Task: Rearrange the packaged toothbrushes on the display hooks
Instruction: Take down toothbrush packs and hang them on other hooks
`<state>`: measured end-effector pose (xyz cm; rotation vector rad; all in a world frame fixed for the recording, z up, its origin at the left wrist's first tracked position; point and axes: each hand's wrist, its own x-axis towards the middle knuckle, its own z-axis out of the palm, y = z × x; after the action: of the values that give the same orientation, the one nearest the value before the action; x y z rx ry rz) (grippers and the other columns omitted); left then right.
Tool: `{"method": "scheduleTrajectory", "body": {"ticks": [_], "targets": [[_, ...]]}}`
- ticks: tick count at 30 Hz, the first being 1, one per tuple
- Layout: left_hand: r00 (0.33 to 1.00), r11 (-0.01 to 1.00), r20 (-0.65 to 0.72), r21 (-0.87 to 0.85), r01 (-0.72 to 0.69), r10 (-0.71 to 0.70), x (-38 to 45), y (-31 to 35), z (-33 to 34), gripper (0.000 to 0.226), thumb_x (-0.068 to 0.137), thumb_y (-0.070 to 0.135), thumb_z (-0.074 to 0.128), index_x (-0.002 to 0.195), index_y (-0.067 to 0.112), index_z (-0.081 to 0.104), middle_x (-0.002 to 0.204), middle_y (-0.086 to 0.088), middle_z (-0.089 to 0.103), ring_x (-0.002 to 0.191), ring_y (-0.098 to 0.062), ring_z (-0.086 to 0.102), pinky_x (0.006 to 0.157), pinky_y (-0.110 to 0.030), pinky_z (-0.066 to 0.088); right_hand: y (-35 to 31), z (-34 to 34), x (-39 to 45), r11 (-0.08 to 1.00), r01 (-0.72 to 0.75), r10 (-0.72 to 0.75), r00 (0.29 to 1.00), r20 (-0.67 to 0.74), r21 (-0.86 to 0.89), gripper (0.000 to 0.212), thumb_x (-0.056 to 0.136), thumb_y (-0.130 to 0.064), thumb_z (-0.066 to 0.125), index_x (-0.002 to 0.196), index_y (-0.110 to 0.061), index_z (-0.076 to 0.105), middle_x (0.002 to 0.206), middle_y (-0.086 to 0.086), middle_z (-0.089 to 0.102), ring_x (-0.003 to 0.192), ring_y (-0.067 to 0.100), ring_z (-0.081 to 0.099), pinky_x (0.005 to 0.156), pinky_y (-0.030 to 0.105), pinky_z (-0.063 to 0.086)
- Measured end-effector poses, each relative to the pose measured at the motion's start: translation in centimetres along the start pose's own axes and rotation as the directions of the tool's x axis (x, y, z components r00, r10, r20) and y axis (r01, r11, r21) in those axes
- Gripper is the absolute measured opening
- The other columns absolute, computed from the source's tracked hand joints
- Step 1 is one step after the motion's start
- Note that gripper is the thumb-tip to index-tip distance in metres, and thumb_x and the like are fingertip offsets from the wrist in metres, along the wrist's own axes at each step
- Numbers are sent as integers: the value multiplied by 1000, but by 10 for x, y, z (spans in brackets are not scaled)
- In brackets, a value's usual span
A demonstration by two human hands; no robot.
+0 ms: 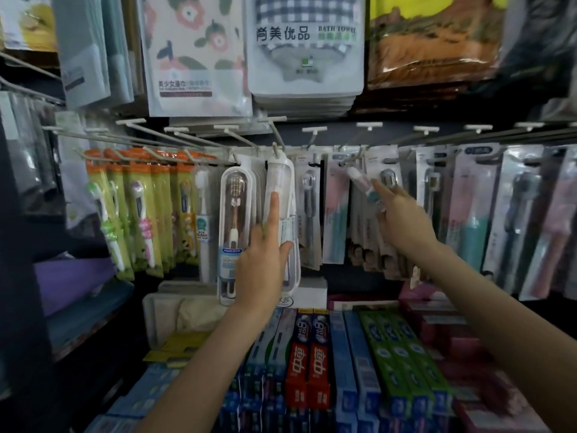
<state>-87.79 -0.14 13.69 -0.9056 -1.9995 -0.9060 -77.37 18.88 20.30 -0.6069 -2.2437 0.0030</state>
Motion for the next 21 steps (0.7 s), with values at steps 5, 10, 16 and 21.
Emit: {"method": "scheduleTrajectory", "body": {"ticks": [5,10,16,21], "targets": [[1000,1000,24,-19,18,-18,0,3,1,82,93,31,50,140,34,-17,104,-7,52,51,-10,36,42,-20,26,-8,9,-3,927,-78,68,997,38,367,60,91,0,50,144,-20,31,127,14,54,83,22,58,61,21,43],[999,1000,23,-10,24,-24,0,2,-2,81,92,28,53,143,33,-10,103,-8,53,52,-11,36,41,-15,16,-15,19,-2,635,-242,182,970,163,733,58,90,1,50,141,-23,36,120,5,57,68,8,53,47,13,45],[999,999,19,22,40,-41,-2,2,-2,82,91,27,55,143,34,-9,105,-7,54,52,-11,35,40,-16,17,-21,39,2,780,-185,215,976,23,598,59,89,0,52,141,-24,38,106,3,60,80,16,56,53,17,43],[998,998,23,20,56,-56,-2,4,3,80,92,27,55,144,33,-5,110,-7,54,51,-9,33,40,-13,15,-21,47,3,958,-135,167,980,-110,255,71,85,8,52,143,-25,30,128,12,51,90,29,61,68,41,56]]}}
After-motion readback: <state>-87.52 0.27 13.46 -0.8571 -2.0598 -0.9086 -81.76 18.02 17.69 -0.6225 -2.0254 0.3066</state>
